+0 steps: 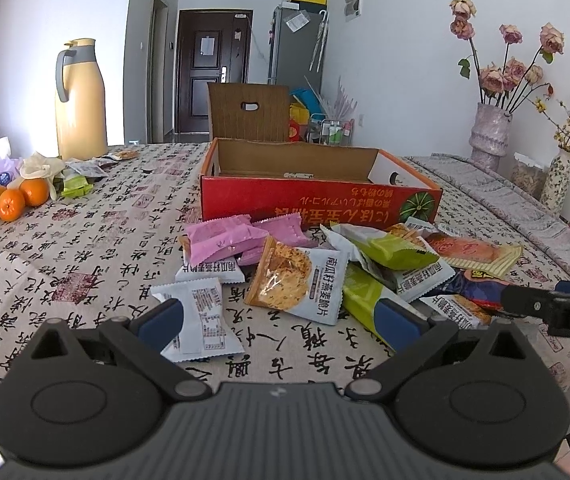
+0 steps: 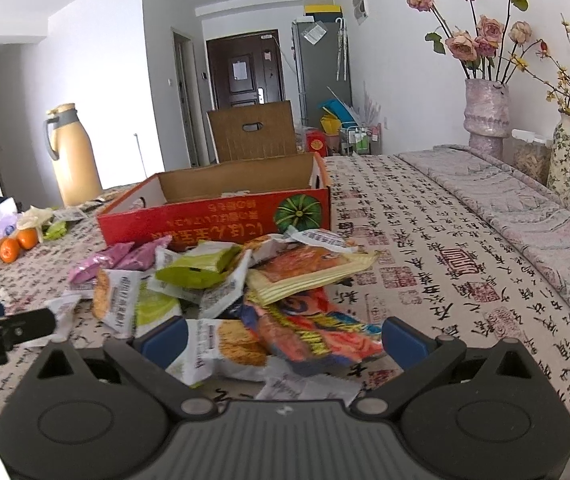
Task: Organize snacks
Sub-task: 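Grasp the orange-and-blue chip bag with the right gripper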
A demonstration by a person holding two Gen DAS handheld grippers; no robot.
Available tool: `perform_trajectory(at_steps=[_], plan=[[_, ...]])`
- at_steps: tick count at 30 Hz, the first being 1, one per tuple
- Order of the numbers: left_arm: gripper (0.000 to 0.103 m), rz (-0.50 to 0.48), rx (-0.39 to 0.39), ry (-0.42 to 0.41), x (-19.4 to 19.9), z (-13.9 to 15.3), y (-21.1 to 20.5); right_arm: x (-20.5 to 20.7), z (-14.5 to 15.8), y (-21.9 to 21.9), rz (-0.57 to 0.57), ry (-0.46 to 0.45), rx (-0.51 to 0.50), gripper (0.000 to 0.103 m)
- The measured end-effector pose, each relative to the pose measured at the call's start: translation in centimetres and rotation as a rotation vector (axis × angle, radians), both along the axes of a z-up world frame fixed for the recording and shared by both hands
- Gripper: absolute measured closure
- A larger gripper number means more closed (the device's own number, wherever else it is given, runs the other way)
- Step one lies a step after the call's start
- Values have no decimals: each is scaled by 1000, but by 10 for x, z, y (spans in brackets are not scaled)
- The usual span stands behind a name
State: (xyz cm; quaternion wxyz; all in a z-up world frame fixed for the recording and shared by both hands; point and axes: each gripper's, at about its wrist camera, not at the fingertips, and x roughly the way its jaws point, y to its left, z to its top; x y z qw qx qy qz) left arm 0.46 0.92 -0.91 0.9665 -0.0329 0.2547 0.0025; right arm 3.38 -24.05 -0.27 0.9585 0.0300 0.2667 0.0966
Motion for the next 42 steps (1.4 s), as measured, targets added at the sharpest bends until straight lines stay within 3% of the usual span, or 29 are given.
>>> perform_trajectory(at_steps=[8,15,17,23,29,30,31,34,42], plan=[[0,9,6,25,9,-6,0,39,-7,-8,63,59,-23,3],[0,22,11,44,17,-10,0,78,-22,-12,123,154,21,12],[0,25,12,51,20,-11,0,84,-25,-13,136,166,48,11],[0,26,13,69,26,-14,-1,96,-33,-14,180,202,96,21],[0,32,10,79,29,-16,0,101,-33,-11,202,198,91,31],[0,33,9,80,30,-16,0,101,-33,-11,206,196,93,37],[0,34,8,81,30,-16,1,100,-32,-12,207,193,101,49],[0,37,5,79,31,-16,3,98,-28,-10,204,176,99,55],[0,41,-3,74,29,-14,6,83,-21,-13,159,114,109,56]])
